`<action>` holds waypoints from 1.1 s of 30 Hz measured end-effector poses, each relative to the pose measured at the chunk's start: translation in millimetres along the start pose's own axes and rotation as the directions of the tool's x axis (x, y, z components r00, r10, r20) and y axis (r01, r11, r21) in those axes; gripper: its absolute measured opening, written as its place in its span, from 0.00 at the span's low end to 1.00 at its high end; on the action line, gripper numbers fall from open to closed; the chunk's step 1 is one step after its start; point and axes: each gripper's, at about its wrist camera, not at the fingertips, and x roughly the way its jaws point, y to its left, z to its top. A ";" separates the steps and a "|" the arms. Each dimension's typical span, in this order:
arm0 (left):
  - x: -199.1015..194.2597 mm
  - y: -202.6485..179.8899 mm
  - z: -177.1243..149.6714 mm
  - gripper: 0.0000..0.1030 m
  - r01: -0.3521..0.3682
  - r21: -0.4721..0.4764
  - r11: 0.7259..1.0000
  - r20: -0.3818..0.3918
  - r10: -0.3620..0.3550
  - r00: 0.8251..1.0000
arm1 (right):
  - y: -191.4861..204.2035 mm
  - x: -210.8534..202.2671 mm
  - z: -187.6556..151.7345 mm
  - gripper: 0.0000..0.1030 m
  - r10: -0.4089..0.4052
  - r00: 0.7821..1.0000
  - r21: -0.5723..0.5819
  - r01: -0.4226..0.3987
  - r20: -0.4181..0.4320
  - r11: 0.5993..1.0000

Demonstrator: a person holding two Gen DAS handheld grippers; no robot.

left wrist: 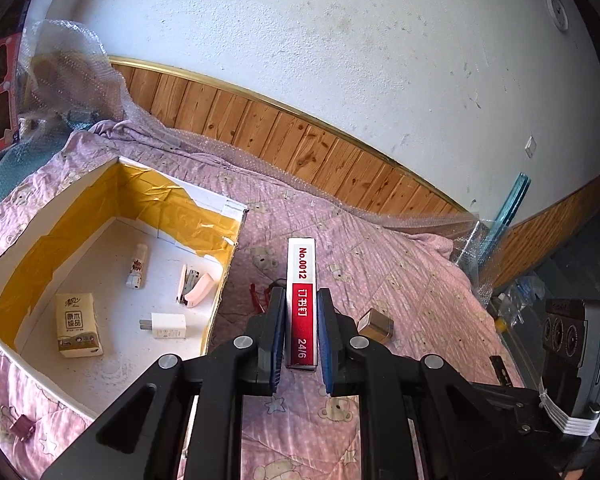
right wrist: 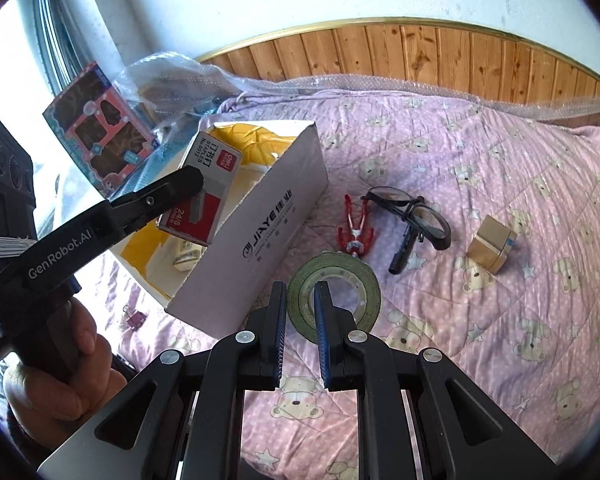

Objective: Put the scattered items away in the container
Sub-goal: 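Carry the staples box and tape roll with both tools over the cardboard box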

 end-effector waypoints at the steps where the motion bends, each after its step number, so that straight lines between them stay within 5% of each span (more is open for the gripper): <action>1: -1.2 1.3 0.6 0.15 0.002 -0.003 1.000 0.003 -0.002 1.000 | 2.3 -0.4 1.7 0.14 0.001 1.000 -0.004 -0.001 0.002 1.000; 33: -28.9 60.6 19.6 0.15 -0.024 -0.149 0.989 0.058 0.033 0.998 | 71.9 10.7 47.3 0.14 0.050 0.998 -0.111 -0.045 0.043 0.993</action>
